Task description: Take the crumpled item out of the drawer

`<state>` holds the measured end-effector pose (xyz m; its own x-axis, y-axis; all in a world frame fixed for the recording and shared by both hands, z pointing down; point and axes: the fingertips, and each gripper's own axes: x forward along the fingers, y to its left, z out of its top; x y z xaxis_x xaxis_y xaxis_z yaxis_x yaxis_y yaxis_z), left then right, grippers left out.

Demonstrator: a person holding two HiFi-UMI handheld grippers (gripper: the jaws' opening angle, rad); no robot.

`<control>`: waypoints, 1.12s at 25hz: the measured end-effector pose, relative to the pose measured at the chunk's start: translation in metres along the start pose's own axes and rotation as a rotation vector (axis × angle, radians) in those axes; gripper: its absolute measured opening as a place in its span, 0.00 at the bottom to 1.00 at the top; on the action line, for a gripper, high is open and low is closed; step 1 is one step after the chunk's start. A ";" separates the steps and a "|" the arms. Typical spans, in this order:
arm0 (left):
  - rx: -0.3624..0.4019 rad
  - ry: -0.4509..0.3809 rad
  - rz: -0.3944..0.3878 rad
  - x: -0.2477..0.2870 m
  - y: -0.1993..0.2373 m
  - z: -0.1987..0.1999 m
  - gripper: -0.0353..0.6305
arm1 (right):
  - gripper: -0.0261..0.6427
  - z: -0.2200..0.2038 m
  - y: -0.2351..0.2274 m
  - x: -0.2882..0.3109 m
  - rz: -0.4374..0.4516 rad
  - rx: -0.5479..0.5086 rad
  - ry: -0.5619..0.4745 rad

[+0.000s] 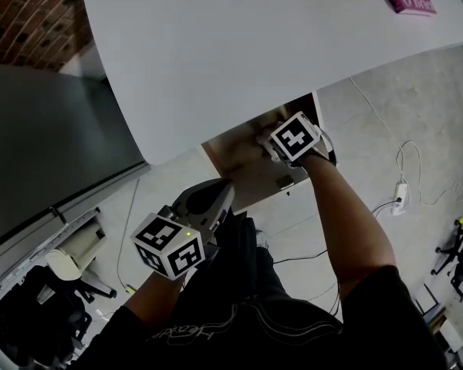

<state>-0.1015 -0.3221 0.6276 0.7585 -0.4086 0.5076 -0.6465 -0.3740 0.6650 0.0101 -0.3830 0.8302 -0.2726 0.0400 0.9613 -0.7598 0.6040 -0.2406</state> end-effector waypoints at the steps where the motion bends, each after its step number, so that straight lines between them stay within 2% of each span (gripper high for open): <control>1: -0.001 -0.001 0.003 -0.001 0.002 -0.001 0.09 | 0.39 -0.003 -0.004 0.001 -0.024 0.002 0.020; 6: -0.013 -0.008 0.020 -0.004 0.008 -0.002 0.09 | 0.37 -0.010 -0.017 0.005 -0.085 -0.013 0.078; 10: -0.016 -0.011 0.024 -0.006 0.009 -0.005 0.09 | 0.30 -0.013 -0.018 0.006 -0.096 -0.044 0.107; 15: -0.017 -0.017 0.027 -0.006 0.006 -0.005 0.09 | 0.17 -0.012 -0.018 0.004 -0.100 -0.062 0.099; 20: -0.017 -0.025 0.033 -0.007 0.003 -0.004 0.09 | 0.12 -0.016 -0.018 -0.004 -0.089 -0.051 0.100; 28: 0.008 -0.031 0.039 -0.017 -0.012 -0.002 0.09 | 0.12 -0.002 0.007 -0.032 -0.007 0.002 -0.029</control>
<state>-0.1065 -0.3089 0.6128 0.7298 -0.4485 0.5160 -0.6764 -0.3637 0.6405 0.0143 -0.3787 0.7980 -0.2842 0.0129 0.9587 -0.7630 0.6025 -0.2343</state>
